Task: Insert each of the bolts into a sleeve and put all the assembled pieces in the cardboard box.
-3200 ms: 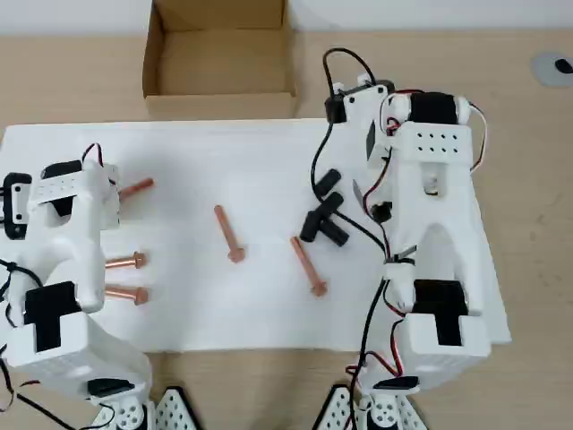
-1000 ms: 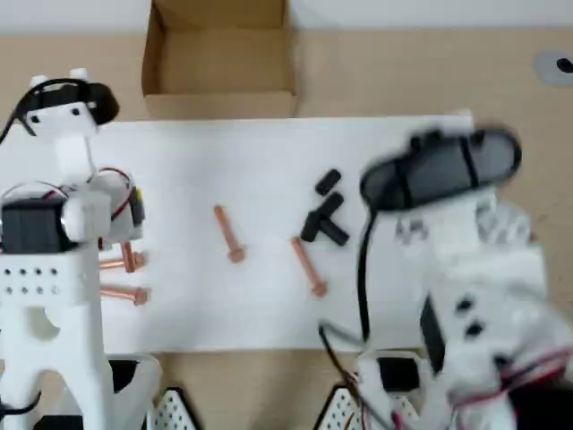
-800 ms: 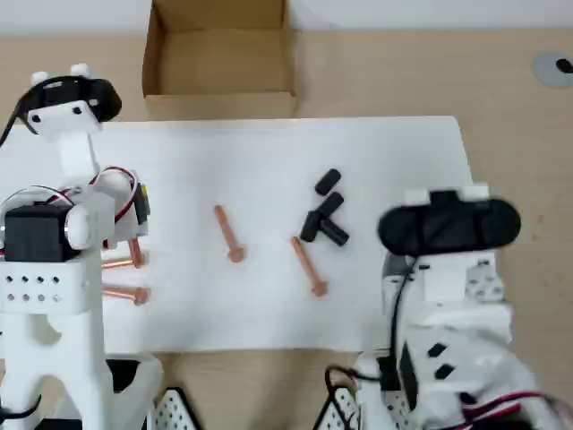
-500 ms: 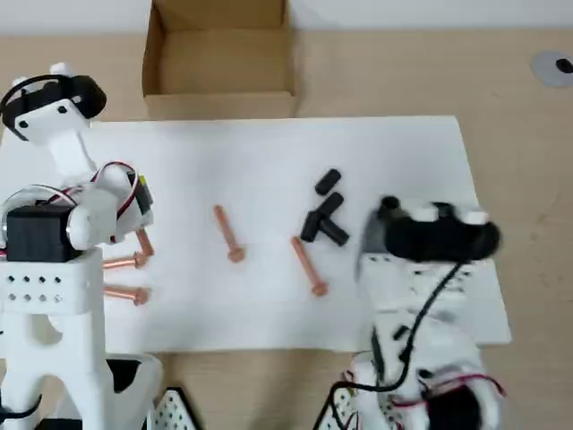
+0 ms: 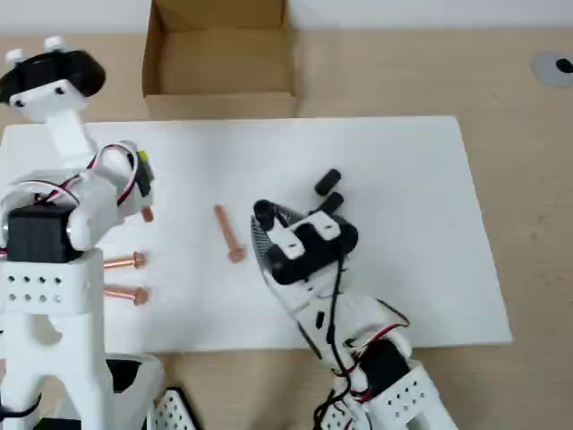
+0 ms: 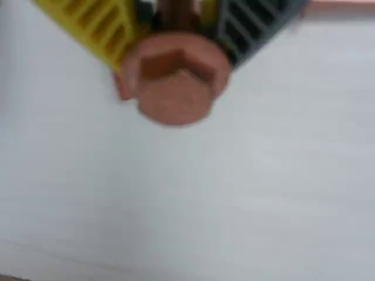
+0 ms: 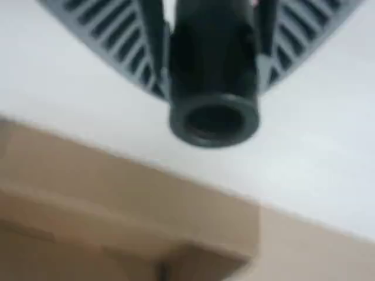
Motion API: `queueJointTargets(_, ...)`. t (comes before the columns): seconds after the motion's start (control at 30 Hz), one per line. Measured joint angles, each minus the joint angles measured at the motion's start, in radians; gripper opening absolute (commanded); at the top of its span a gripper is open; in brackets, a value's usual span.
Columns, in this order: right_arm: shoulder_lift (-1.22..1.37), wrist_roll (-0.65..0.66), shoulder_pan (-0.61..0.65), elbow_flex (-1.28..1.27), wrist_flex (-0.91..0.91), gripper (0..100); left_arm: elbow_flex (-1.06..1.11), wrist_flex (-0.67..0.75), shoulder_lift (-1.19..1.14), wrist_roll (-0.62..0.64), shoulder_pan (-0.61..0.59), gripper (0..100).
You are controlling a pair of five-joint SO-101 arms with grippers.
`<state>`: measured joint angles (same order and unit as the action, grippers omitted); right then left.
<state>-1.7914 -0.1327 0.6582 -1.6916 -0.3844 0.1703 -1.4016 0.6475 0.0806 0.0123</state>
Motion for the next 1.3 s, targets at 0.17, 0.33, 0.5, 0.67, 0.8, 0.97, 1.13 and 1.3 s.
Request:
queueJointTargets(0.17,0.087,0.008,0.061,-0.006,0.084,1.0,0.055,0.029,0.000,-0.126,0.144,1)
queueJointTargets(0.33,0.152,0.083,0.150,-0.008,0.161,1.0,0.199,0.170,0.003,-0.184,0.218,1)
queueJointTargets(0.5,0.210,0.130,0.198,-0.008,0.247,1.0,0.307,0.290,0.126,-0.186,0.227,1)
queueJointTargets(0.67,0.270,0.135,0.249,-0.008,0.264,1.0,0.367,0.327,0.324,-0.183,0.204,1)
queueJointTargets(0.8,0.285,0.135,0.256,-0.008,0.298,1.0,0.425,0.327,0.491,-0.118,0.196,1)
queueJointTargets(0.97,0.287,0.135,0.256,-0.008,0.311,1.0,0.545,0.327,0.732,-0.023,0.196,1)
queueJointTargets(1.13,0.288,0.135,0.256,-0.008,0.311,1.0,0.683,0.324,0.964,0.031,0.196,1)
queueJointTargets(1.3,0.288,0.135,0.256,-0.008,0.311,1.0,0.752,0.296,1.103,0.040,0.196,1)
